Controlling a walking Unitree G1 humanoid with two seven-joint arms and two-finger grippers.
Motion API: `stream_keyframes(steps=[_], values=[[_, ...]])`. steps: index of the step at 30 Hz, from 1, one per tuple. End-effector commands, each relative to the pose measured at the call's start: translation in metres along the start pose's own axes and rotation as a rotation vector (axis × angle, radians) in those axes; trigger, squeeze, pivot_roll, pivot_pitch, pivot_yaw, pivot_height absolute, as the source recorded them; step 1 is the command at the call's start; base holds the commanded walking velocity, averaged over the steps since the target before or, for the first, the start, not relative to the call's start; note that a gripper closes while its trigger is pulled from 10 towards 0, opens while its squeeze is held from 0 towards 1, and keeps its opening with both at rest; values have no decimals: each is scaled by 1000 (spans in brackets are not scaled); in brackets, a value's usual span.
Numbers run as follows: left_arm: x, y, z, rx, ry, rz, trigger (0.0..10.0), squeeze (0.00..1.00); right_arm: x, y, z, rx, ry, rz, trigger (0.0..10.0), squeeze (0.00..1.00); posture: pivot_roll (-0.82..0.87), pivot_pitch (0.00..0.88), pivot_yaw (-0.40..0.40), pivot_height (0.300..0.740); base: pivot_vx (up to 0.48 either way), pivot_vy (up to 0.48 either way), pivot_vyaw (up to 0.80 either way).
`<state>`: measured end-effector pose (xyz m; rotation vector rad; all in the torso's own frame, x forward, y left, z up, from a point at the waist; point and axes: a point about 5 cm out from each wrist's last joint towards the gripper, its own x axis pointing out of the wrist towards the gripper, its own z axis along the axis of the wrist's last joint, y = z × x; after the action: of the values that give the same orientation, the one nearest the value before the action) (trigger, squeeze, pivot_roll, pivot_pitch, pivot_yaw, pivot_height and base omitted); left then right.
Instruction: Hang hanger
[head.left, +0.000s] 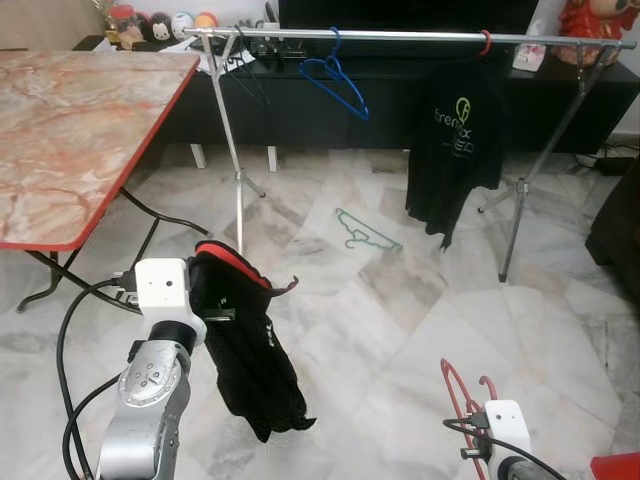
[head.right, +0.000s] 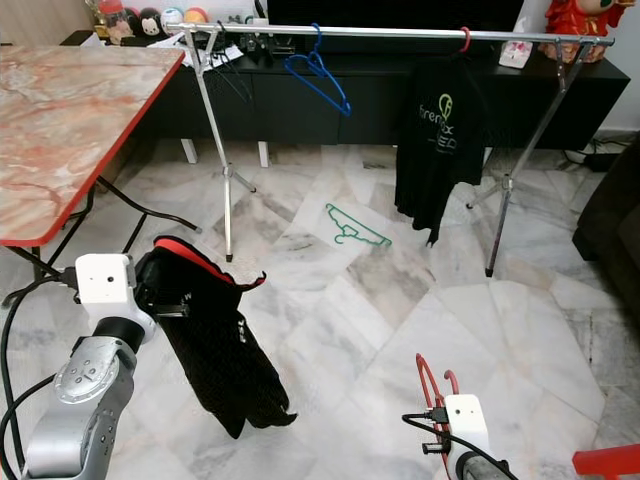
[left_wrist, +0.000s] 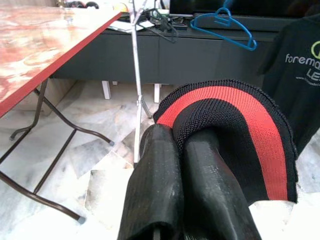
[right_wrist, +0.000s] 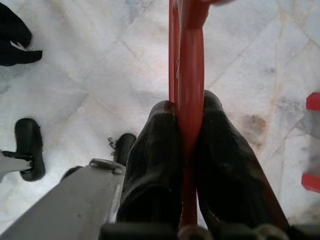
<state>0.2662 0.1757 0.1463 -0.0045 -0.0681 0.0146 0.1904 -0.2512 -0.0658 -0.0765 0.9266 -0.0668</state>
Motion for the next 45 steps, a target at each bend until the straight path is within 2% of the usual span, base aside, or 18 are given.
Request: stream_keyframes(steps=[1,45], values=[[1,-4,9,-11,-37,-22,10000,0,0,1,-2,22,5,6,10000,0,-49,98,-10,740,0,480,0],[1,-5,7,-6,-29,-57,10000,0,-1,0,-6,10,24,21,10000,0,-43,19,1,740,0,480,0]])
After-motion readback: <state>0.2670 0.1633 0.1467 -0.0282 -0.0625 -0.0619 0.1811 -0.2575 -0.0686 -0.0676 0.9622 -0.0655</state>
